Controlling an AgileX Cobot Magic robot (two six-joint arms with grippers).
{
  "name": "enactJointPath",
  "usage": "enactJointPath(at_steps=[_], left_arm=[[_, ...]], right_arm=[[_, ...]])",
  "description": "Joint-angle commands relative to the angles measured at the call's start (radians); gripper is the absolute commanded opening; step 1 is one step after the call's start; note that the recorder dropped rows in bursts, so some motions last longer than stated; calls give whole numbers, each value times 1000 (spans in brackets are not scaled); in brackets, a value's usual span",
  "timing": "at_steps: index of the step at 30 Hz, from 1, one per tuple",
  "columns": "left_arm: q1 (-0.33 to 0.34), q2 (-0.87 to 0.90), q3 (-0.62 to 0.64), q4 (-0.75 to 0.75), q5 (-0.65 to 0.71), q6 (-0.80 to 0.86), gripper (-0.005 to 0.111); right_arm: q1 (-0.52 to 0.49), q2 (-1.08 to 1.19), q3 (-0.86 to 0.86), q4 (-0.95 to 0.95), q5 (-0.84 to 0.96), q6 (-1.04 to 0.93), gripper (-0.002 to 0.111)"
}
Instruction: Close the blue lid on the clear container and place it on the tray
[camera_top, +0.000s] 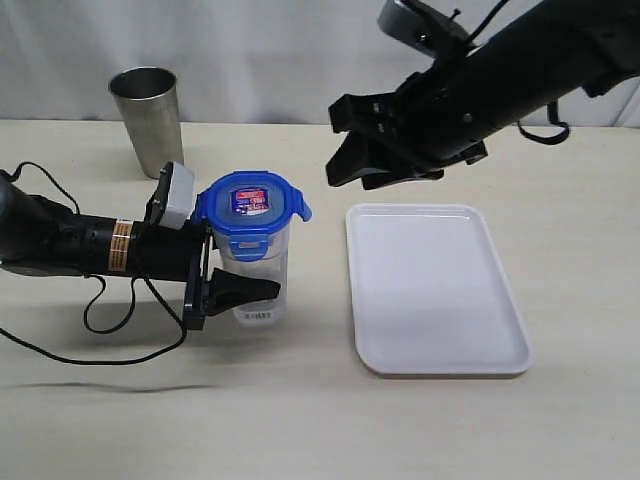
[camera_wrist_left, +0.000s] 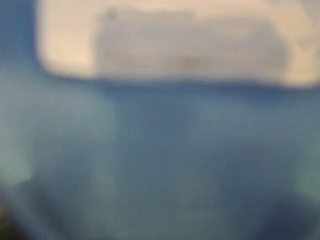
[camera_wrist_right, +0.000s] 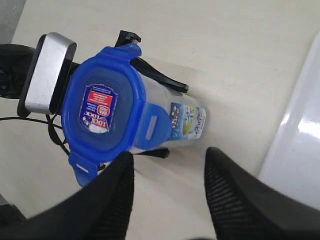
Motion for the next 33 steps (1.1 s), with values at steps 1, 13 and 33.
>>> enactJointPath(at_steps=[1,13,33], left_arm=[[-2,-2,8,-20,18,8,0],[-2,-2,8,-20,18,8,0],[-4,-2,8,-27,18,8,0]], right_arm=[[55,62,-63,-22,-66,35,44],[68,169,-97,9,-64,49,44],[68,231,-97,158,36,-58,43]])
